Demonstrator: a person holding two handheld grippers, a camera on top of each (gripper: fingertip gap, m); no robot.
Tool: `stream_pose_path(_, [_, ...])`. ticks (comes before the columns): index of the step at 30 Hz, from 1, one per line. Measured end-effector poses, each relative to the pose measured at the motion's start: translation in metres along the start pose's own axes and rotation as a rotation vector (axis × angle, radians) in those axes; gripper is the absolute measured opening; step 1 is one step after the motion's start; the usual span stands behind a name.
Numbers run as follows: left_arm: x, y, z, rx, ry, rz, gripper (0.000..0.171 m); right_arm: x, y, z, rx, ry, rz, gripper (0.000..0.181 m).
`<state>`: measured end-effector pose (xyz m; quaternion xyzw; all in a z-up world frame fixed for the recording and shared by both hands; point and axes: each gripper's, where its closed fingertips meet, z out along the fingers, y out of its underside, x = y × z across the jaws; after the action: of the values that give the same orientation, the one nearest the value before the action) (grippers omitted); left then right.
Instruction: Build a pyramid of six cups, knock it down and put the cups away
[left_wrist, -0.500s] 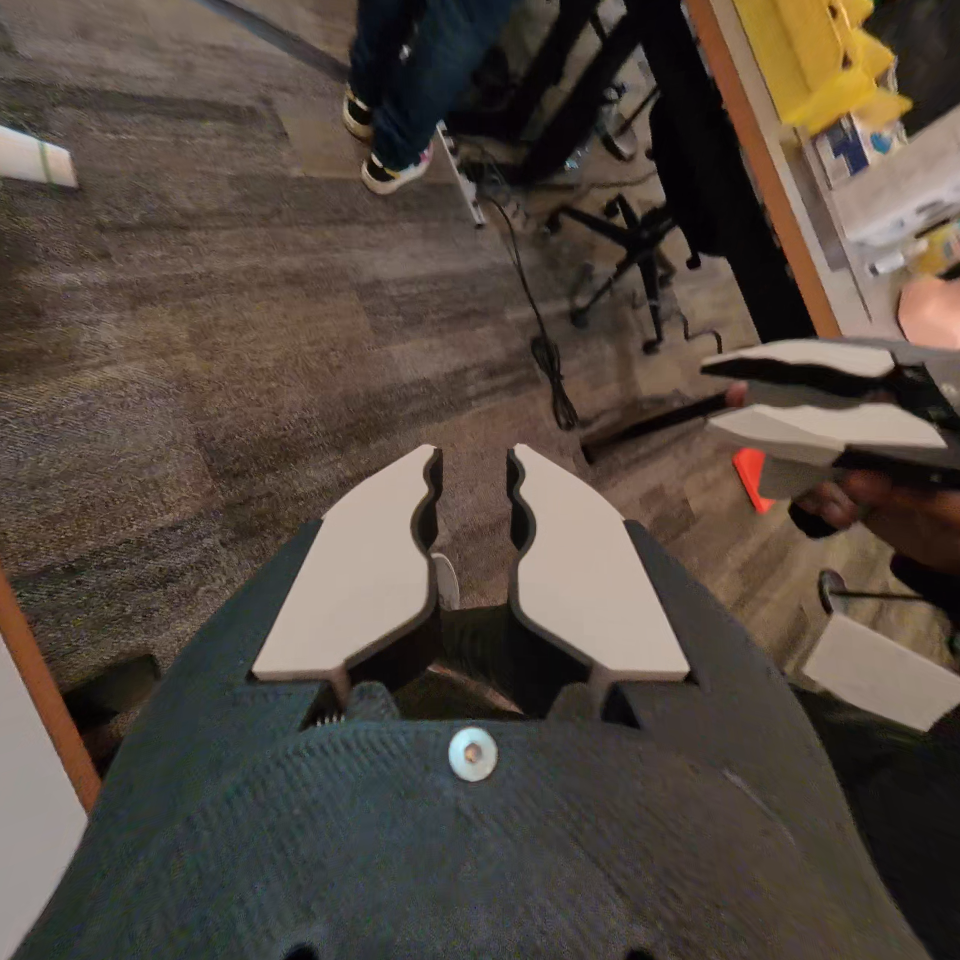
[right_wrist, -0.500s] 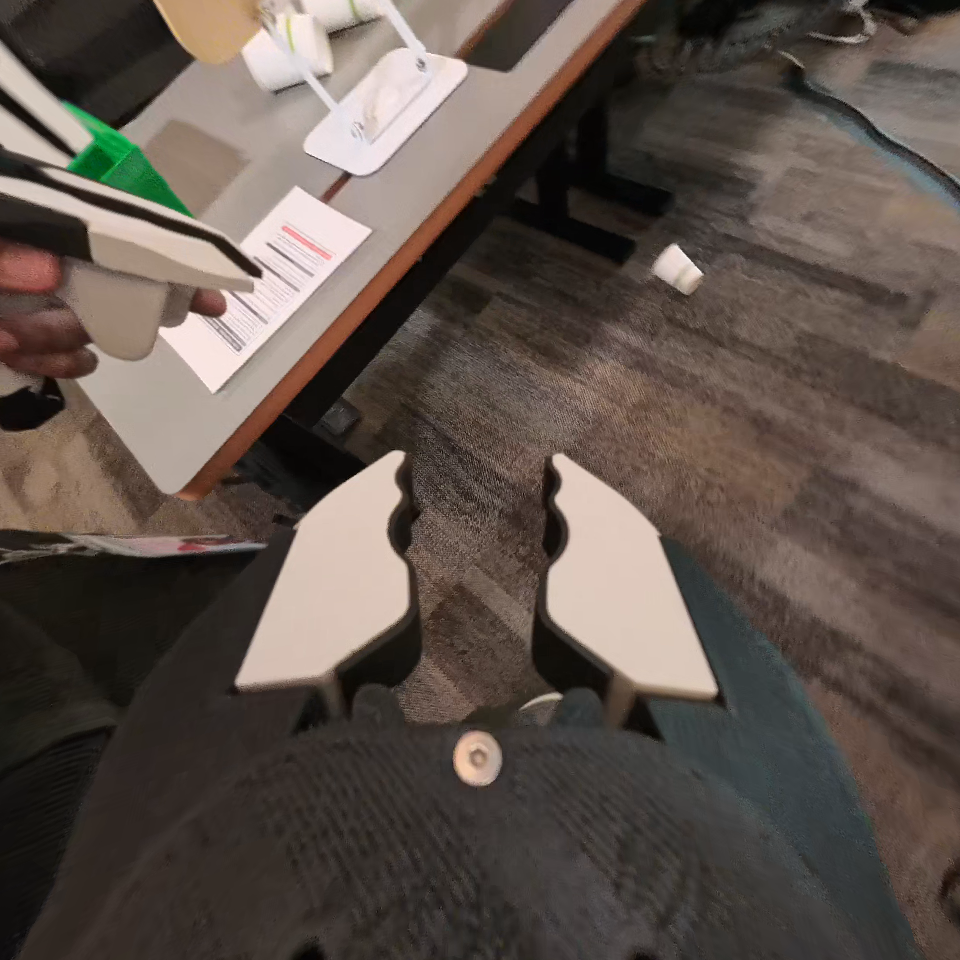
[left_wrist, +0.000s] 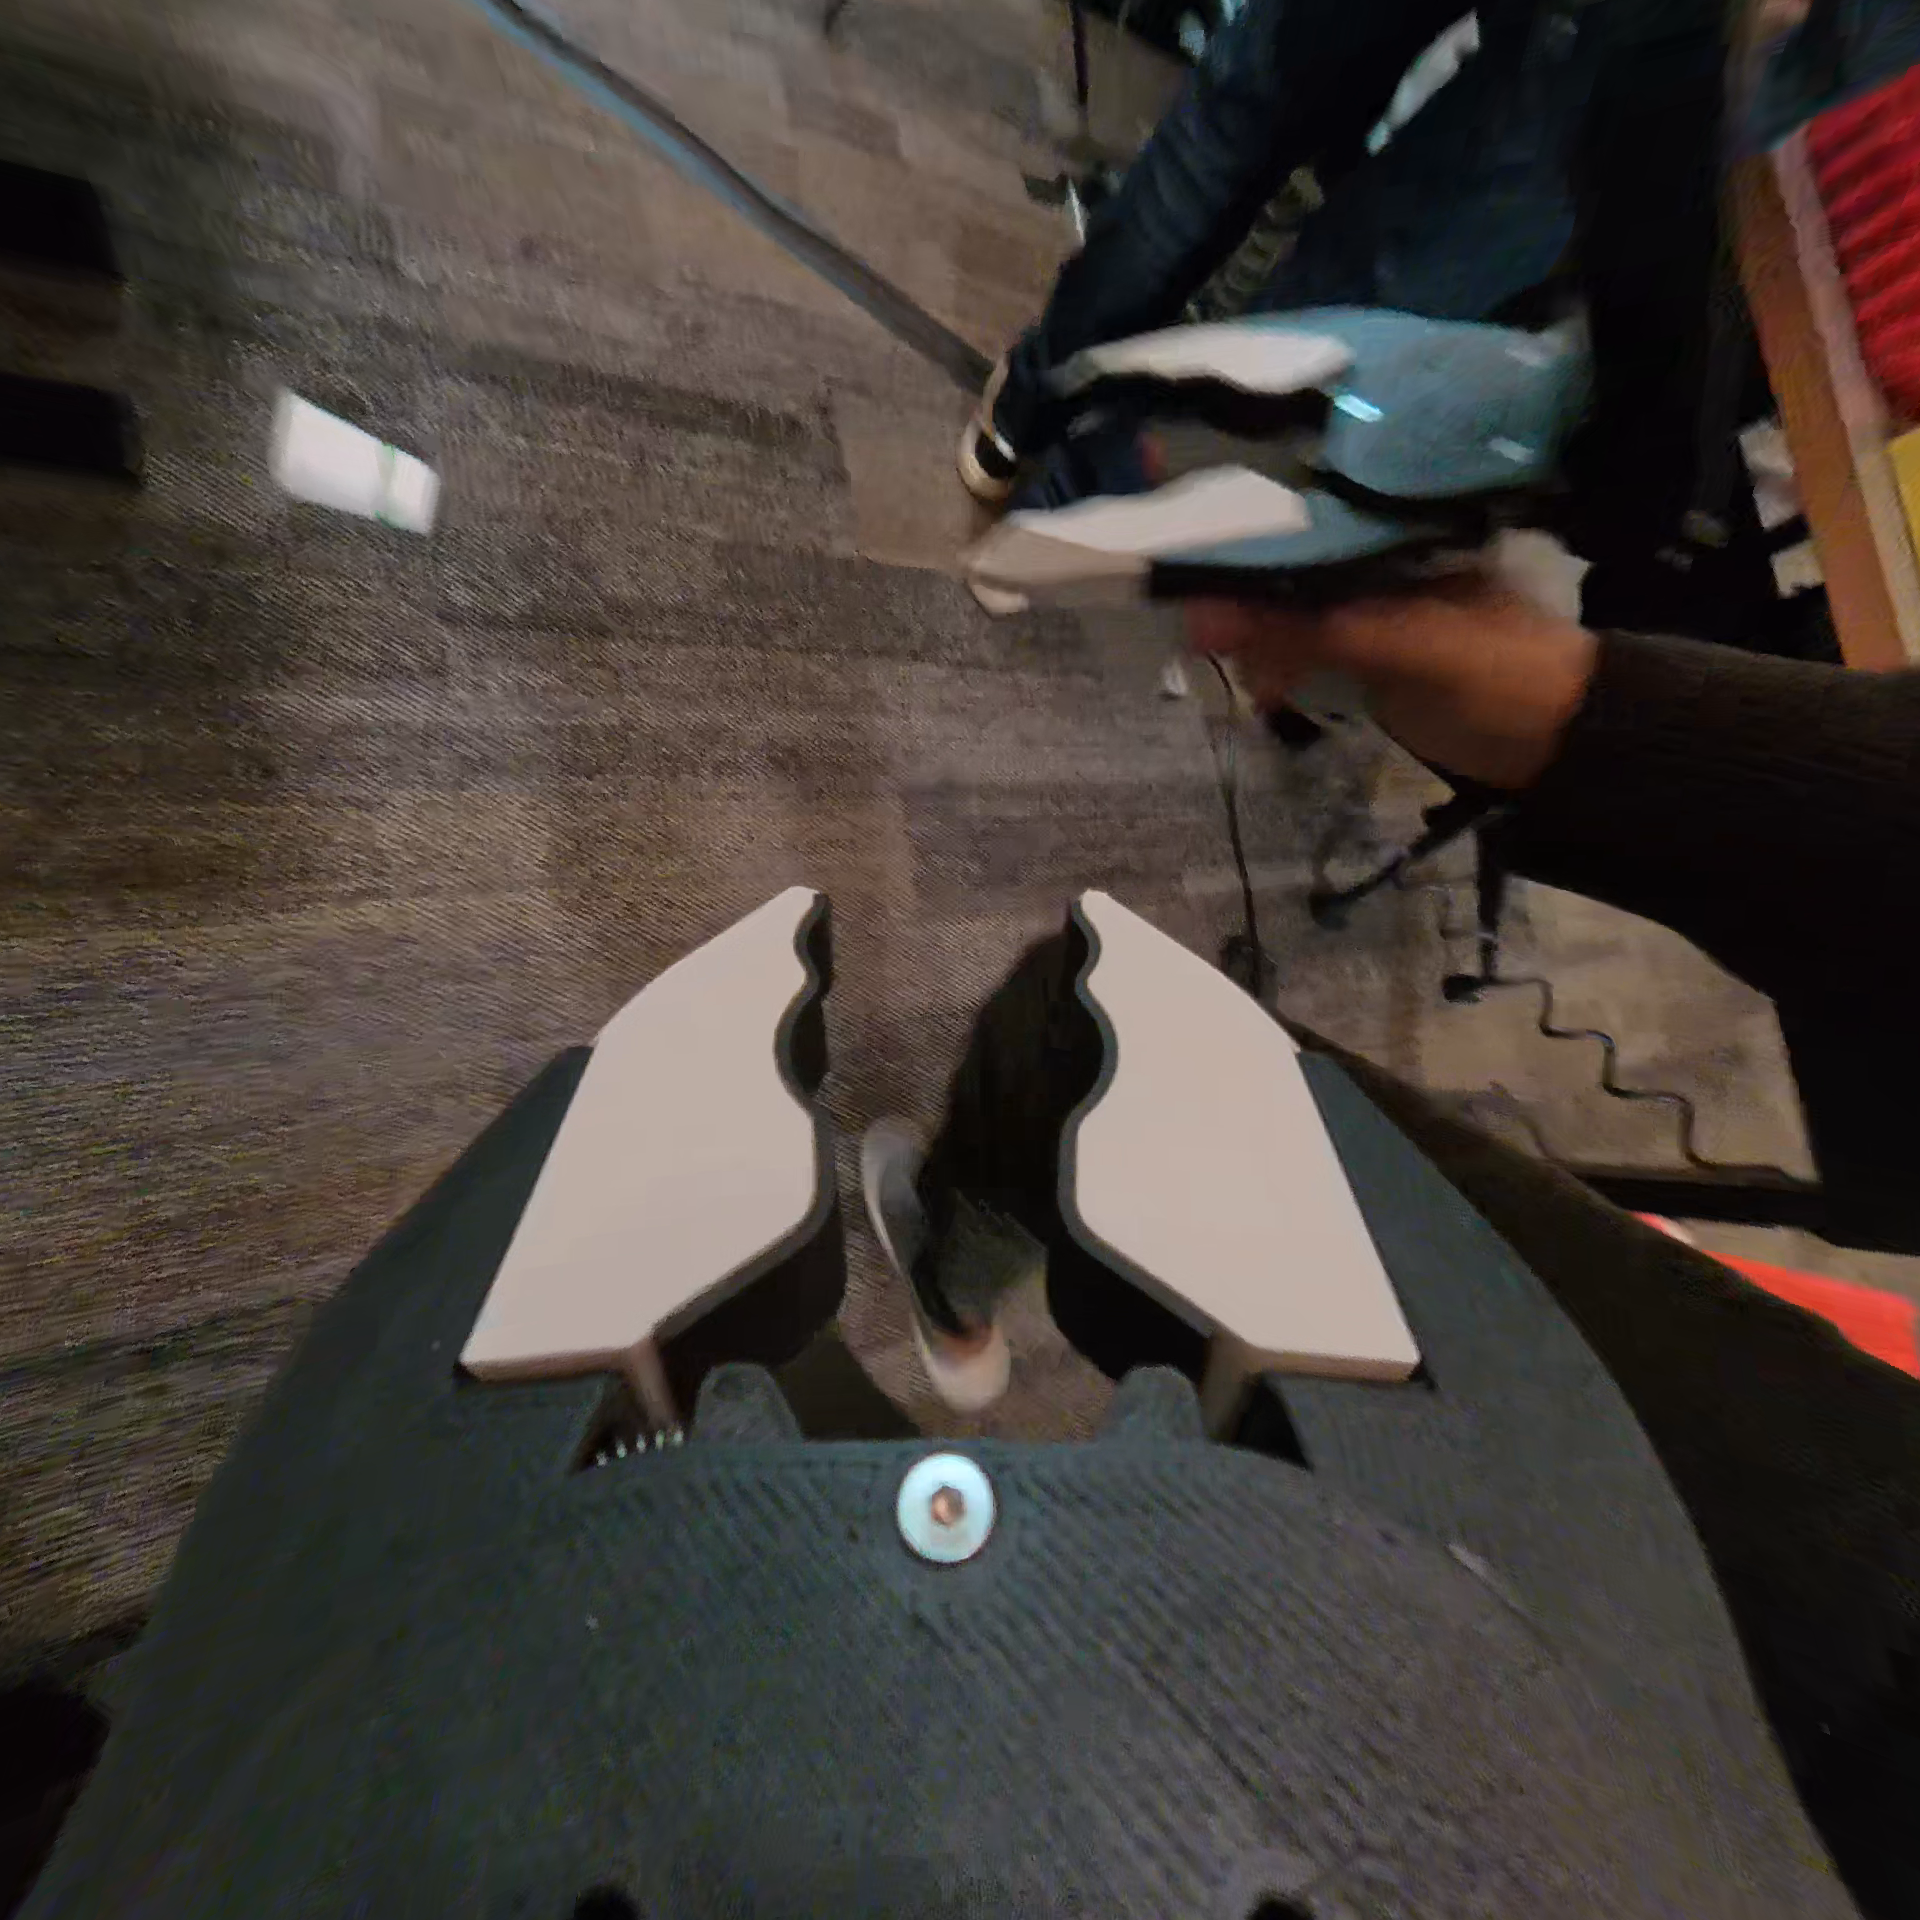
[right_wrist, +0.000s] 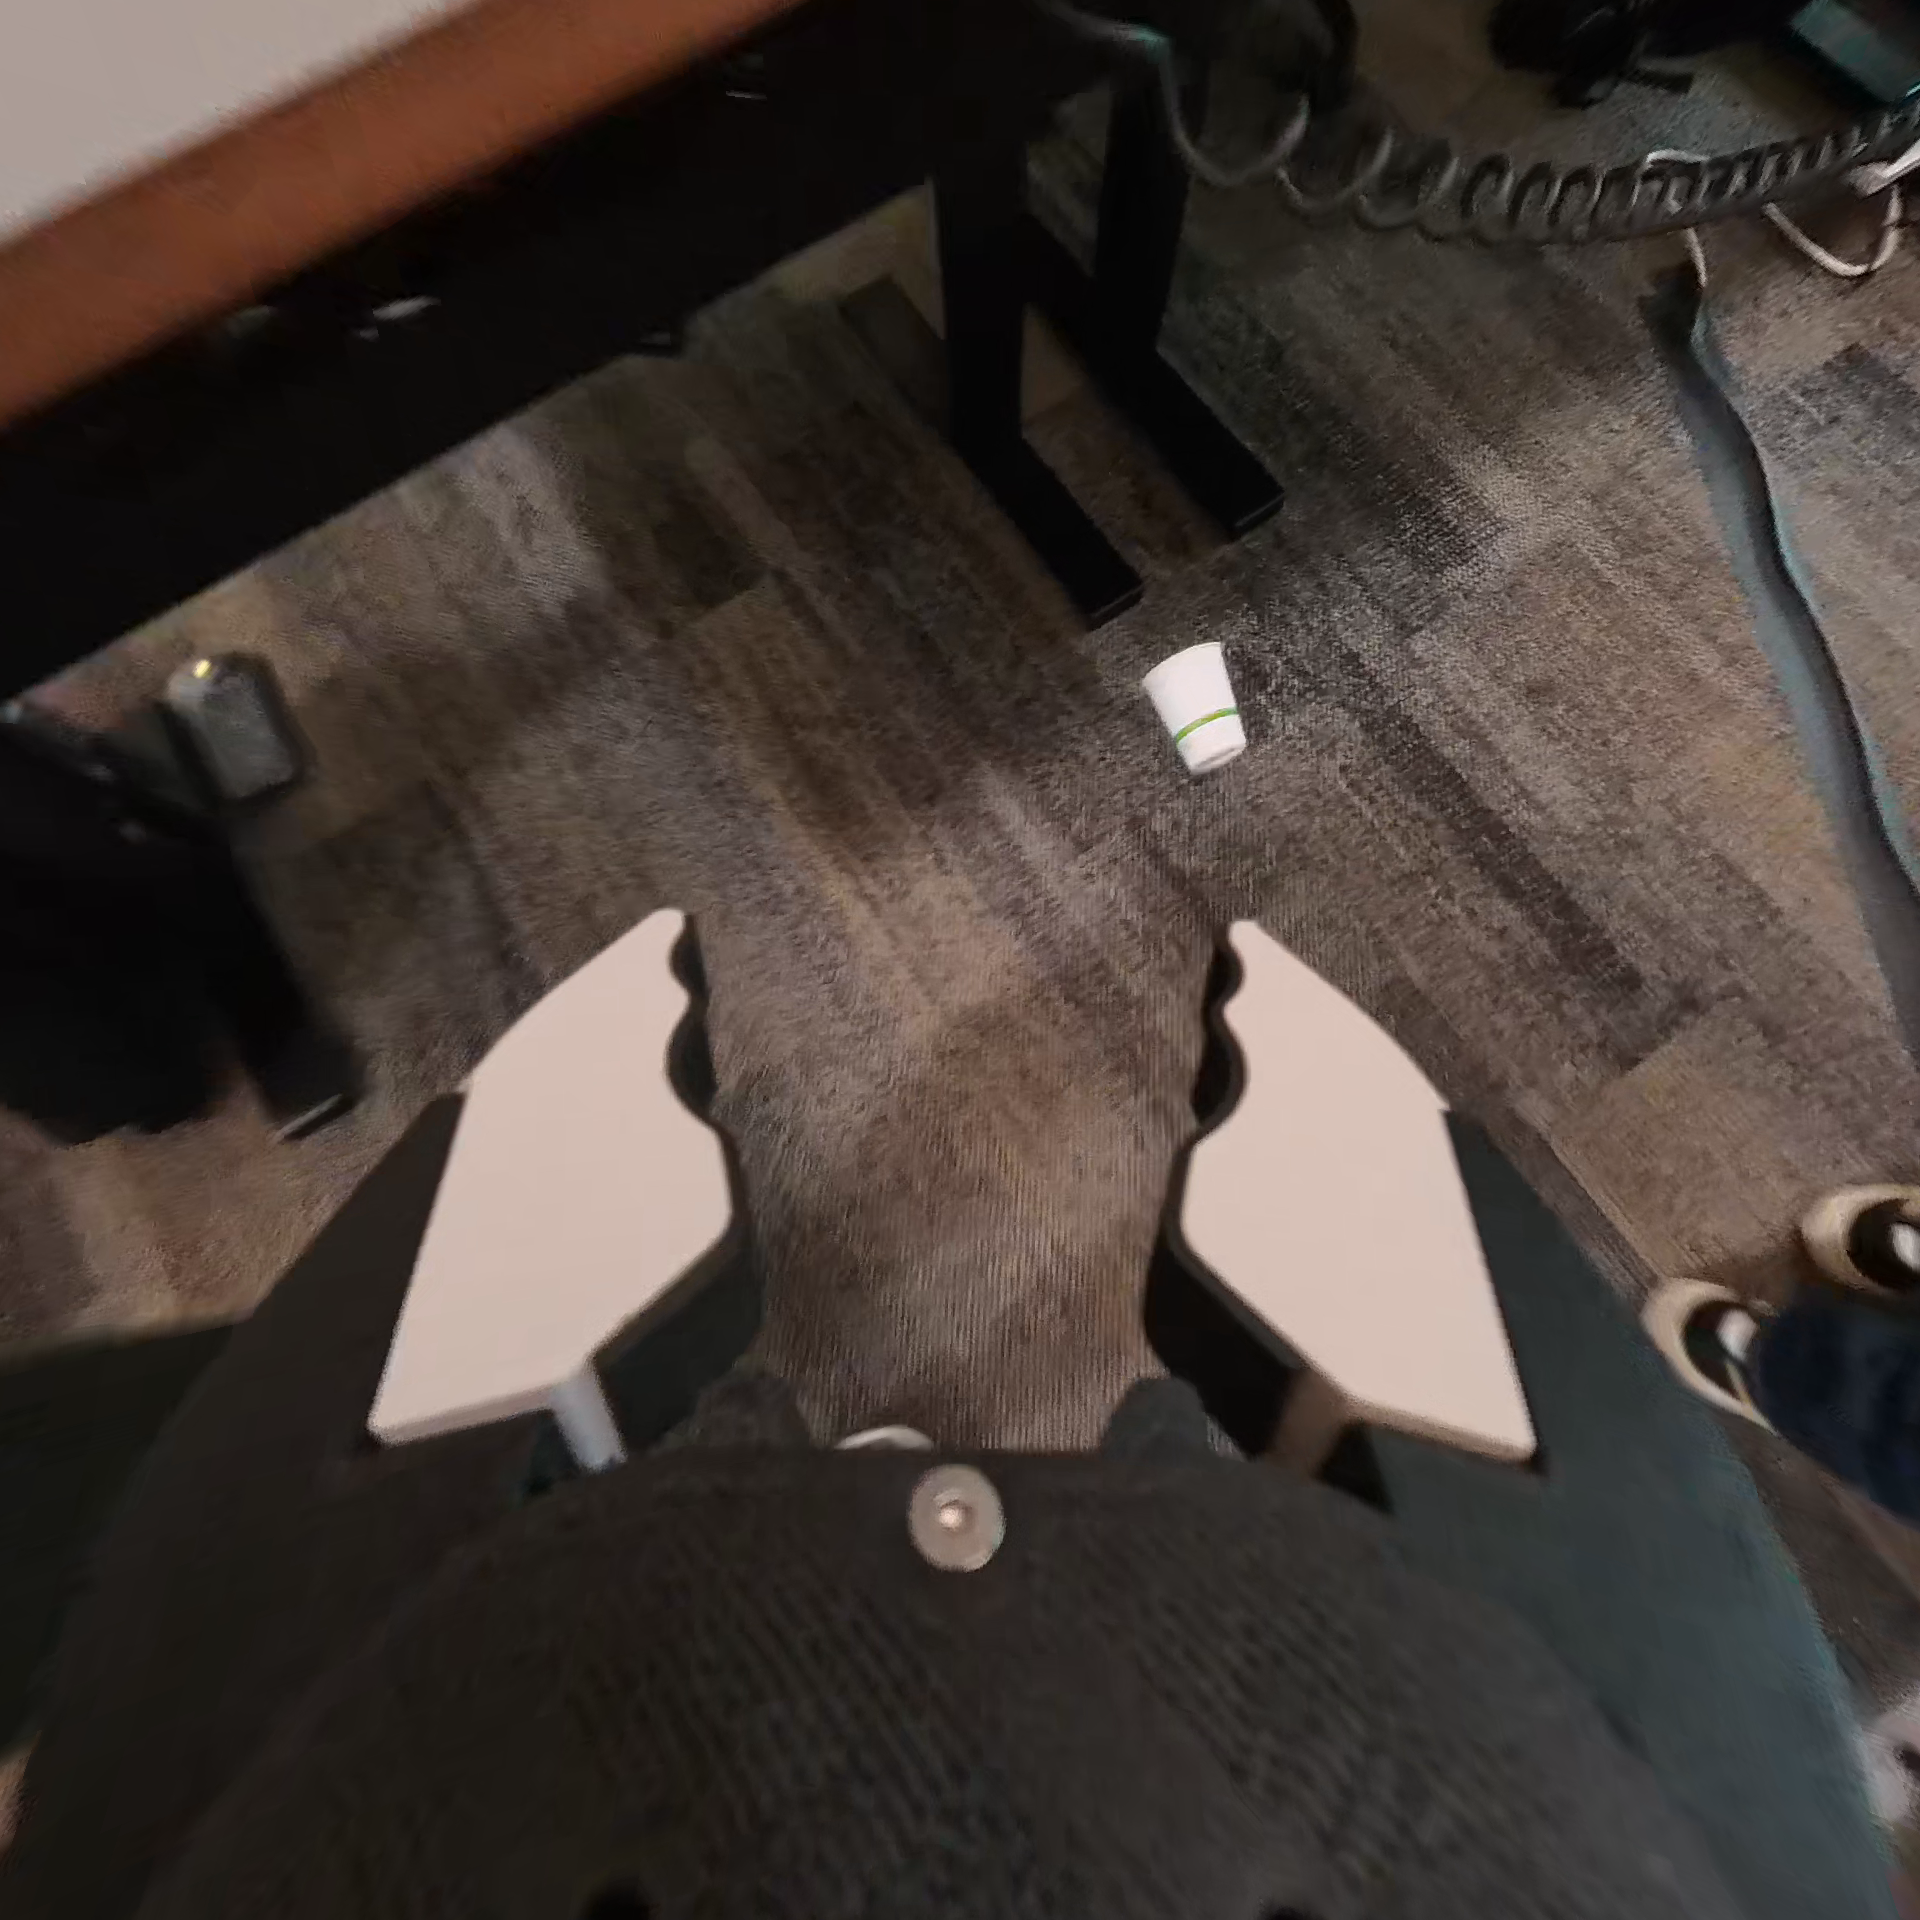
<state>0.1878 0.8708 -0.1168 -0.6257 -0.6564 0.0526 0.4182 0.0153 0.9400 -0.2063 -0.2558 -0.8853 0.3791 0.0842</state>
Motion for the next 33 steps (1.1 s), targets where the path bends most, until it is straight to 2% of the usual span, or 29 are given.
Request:
stream_pose_path(2, [-0.006, 0.001, 0.057, -0.105, 0.088, -0.045, 0.048, 0.046, 0.000, 0.083, 0.075, -0.037, 0.033, 0.099])
stream_pose_path(4, [-0.032, 0.002, 0.118, -0.116, 0.084, -0.056, 0.047, 0.093, 0.013, 0.178, 0.120, -0.052, 0.006, 0.098])
stream_pose_path(8, [-0.142, 0.023, 0.259, -0.071, -0.074, -0.081, 0.045, 0.180, 0.088, 0.401, 0.015, -0.059, -0.117, 0.093])
stream_pose_path(10, [-0.190, 0.027, 0.323, -0.054, -0.083, -0.092, 0.041, 0.215, 0.120, 0.498, -0.039, -0.052, -0.148, 0.093])
stream_pose_path(13, [-0.238, 0.011, 0.387, -0.013, -0.090, -0.137, 0.041, 0.243, 0.143, 0.607, -0.094, -0.092, -0.182, 0.089])
stream_pose_path(16, [-0.269, -0.001, 0.420, -0.009, -0.122, -0.186, 0.041, 0.253, 0.153, 0.680, -0.132, -0.114, -0.268, 0.090])
stream_pose_path(21, [-0.275, -0.001, 0.442, -0.055, -0.141, -0.208, 0.041, 0.269, 0.167, 0.755, -0.287, -0.027, -0.340, 0.091])
stream_pose_path(23, [-0.274, 0.000, 0.446, -0.070, -0.137, -0.214, 0.041, 0.275, 0.182, 0.773, -0.401, -0.029, -0.308, 0.088])
stream_pose_path(25, [-0.271, -0.003, 0.448, -0.061, -0.114, -0.236, 0.041, 0.271, 0.186, 0.775, -0.458, -0.097, -0.232, 0.081])
stream_pose_path(27, [-0.264, -0.004, 0.447, -0.070, -0.091, -0.252, 0.041, 0.264, 0.178, 0.763, -0.443, -0.158, -0.147, 0.080])
stream_pose_path(29, [-0.253, -0.007, 0.440, -0.074, -0.079, -0.244, 0.041, 0.260, 0.159, 0.737, -0.357, -0.184, -0.092, 0.079])
stream_pose_path(31, [-0.237, -0.010, 0.429, -0.076, -0.063, -0.220, 0.041, 0.257, 0.137, 0.695, -0.248, -0.192, -0.031, 0.080])
stream_pose_path(33, [-0.219, -0.012, 0.413, -0.070, -0.052, -0.193, 0.041, 0.255, 0.116, 0.637, -0.141, -0.187, 0.018, 0.080])
